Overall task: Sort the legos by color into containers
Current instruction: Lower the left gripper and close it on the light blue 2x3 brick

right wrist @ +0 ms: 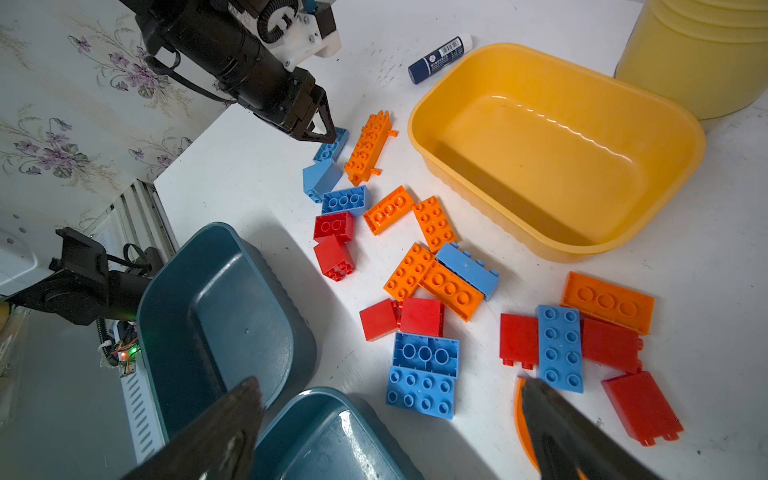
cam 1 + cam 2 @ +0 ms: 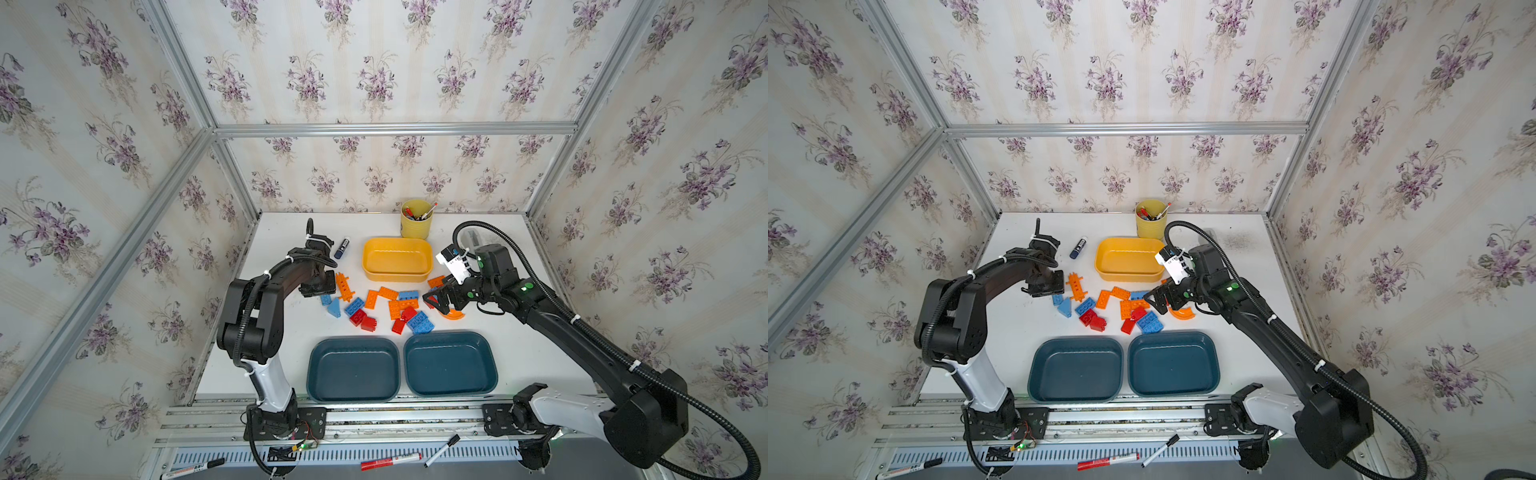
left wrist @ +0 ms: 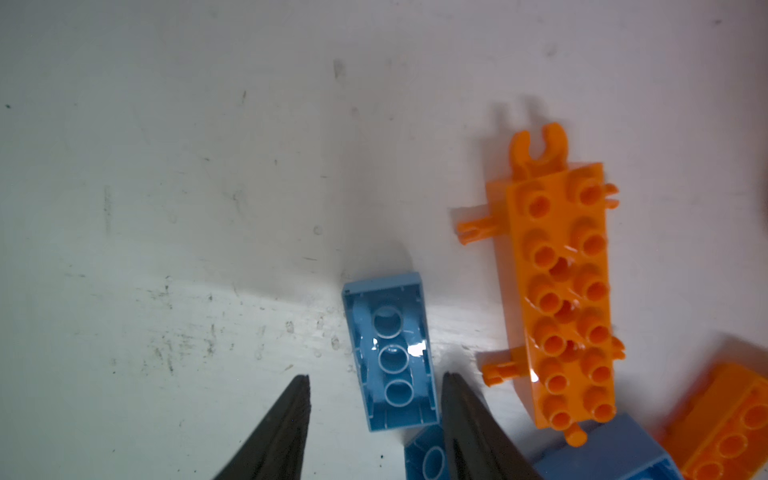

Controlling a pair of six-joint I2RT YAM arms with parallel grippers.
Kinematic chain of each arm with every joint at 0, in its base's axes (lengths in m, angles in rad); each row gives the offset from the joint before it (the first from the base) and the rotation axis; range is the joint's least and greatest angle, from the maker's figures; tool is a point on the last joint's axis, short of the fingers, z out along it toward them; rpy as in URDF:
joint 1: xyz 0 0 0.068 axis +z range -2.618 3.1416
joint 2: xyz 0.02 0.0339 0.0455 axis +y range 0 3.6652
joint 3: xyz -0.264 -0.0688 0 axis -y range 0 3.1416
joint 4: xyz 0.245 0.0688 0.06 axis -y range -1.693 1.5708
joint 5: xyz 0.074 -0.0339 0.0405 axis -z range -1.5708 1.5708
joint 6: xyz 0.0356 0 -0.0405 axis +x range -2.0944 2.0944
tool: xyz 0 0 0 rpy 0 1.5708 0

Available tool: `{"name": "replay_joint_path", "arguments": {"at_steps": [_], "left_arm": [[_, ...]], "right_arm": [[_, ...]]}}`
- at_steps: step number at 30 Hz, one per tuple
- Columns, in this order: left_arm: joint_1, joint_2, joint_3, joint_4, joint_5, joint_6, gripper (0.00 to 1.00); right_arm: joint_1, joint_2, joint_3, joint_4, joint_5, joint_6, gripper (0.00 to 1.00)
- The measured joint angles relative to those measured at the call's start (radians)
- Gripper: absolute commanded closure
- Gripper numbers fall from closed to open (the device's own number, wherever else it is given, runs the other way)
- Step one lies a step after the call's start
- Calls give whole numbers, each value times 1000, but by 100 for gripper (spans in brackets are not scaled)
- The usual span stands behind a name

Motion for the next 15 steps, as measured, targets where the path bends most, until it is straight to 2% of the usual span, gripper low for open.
{"name": "replay_joint_path", "arguments": {"at_steps": [2,7,10,11,15], "left_arm": [[-4,10,0,3,2,-10,42],[-10,27,-5,13,5,-42,40],[-10,24,-10,21,5,-54,44],[-10,24,-14,21,8,-59,50],[-10,23,-29,27,17,-71,49]], "right_arm": [[0,0,0,-2,0,0,0],[0,0,1,-10,-2,0,0],[0,1,2,-15,-5,-4,0],[0,2,2,-16,-8,-4,0],[0,7,2,-24,-15,-8,0]]}}
